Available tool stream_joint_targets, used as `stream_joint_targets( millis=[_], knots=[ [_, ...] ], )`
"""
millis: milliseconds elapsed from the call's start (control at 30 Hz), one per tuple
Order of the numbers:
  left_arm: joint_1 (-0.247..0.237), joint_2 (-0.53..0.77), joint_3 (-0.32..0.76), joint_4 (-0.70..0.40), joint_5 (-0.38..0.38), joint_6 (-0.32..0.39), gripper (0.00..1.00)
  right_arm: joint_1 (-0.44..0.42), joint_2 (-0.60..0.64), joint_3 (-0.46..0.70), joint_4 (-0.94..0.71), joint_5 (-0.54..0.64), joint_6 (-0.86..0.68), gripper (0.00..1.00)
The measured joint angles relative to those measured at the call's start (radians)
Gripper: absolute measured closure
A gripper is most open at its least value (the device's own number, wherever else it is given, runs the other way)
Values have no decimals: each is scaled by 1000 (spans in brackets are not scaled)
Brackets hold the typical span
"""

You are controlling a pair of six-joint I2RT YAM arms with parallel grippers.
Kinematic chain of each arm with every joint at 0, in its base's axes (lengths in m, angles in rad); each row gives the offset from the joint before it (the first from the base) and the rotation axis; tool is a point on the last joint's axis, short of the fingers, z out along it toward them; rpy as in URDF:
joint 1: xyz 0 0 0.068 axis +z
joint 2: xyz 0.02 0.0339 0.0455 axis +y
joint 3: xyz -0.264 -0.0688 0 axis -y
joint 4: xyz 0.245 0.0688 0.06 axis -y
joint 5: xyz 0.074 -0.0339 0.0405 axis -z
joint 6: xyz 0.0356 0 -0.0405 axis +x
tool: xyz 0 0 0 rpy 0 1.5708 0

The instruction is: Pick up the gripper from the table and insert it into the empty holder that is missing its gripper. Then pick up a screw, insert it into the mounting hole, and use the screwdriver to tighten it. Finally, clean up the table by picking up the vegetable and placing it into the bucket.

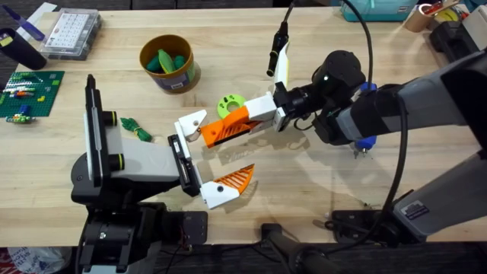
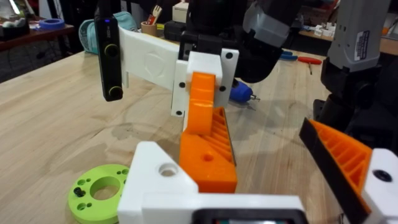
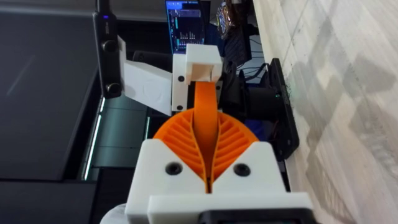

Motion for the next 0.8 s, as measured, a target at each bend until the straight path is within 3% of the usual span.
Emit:
stream_joint_targets(
  millis=[800],
  knots=[
    [0, 4, 4, -32, -7, -1, 15, 0, 2, 0, 6, -1, 6, 986]
  ],
)
